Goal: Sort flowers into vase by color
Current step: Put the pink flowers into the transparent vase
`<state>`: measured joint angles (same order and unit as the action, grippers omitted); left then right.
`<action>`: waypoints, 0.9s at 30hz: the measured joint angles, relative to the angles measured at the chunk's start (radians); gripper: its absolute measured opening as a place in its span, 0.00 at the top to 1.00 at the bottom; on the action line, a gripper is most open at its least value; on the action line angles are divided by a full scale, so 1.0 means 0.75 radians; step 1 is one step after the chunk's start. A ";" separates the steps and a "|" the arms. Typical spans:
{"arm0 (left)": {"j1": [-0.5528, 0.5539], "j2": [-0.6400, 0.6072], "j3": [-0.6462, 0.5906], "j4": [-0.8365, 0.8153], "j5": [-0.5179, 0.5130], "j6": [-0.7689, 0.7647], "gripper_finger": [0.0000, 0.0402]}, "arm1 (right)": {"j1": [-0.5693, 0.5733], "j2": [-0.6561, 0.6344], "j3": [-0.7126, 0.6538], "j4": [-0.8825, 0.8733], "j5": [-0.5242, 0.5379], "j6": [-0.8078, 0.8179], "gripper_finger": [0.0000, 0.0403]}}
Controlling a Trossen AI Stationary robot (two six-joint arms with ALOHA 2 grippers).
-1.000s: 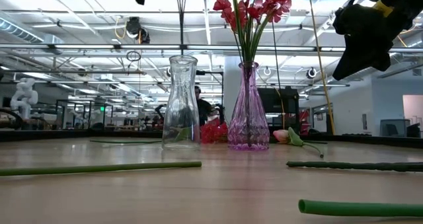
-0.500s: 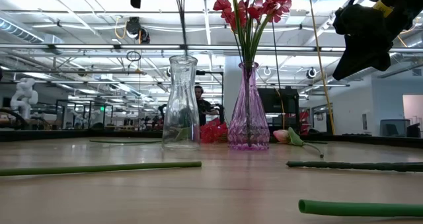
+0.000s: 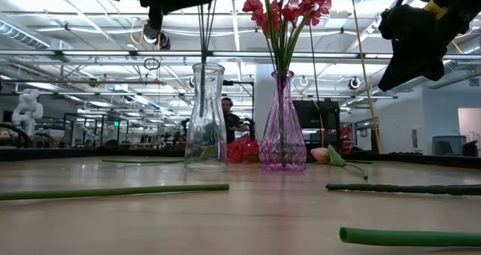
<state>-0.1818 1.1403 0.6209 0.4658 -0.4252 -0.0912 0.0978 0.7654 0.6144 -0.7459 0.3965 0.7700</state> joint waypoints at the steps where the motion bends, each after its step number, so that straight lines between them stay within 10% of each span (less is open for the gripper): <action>1: -0.005 0.020 0.000 0.000 0.001 -0.004 0.98 | 0.000 0.000 0.000 0.000 0.000 0.001 0.91; 27: -0.066 0.151 0.002 -0.012 0.001 -0.075 0.82 | 0.000 0.000 0.000 0.001 -0.001 0.030 0.91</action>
<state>-0.2314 1.2537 0.6224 0.4570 -0.4248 -0.1474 0.0978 0.7654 0.6144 -0.7452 0.3958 0.7921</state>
